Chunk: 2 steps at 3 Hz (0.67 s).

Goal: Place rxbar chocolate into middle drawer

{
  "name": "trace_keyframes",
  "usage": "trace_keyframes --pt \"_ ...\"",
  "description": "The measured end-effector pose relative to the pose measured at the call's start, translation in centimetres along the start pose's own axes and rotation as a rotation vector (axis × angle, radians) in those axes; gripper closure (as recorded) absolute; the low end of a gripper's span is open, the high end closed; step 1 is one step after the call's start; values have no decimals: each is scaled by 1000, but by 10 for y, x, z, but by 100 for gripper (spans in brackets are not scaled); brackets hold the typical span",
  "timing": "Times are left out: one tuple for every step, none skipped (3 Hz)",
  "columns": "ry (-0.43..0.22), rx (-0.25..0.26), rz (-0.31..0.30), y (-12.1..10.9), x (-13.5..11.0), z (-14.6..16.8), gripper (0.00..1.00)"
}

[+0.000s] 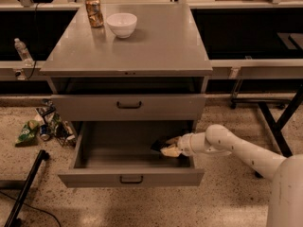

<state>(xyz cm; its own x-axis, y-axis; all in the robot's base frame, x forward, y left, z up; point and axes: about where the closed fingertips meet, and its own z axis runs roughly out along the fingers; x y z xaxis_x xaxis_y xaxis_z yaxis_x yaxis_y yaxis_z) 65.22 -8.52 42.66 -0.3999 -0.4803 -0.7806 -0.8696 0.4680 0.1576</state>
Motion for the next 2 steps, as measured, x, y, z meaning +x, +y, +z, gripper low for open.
trace_keyframes --pt "-2 17 11 2 -5 -13 2" --pt "-83 23 39 11 -20 -74 20"
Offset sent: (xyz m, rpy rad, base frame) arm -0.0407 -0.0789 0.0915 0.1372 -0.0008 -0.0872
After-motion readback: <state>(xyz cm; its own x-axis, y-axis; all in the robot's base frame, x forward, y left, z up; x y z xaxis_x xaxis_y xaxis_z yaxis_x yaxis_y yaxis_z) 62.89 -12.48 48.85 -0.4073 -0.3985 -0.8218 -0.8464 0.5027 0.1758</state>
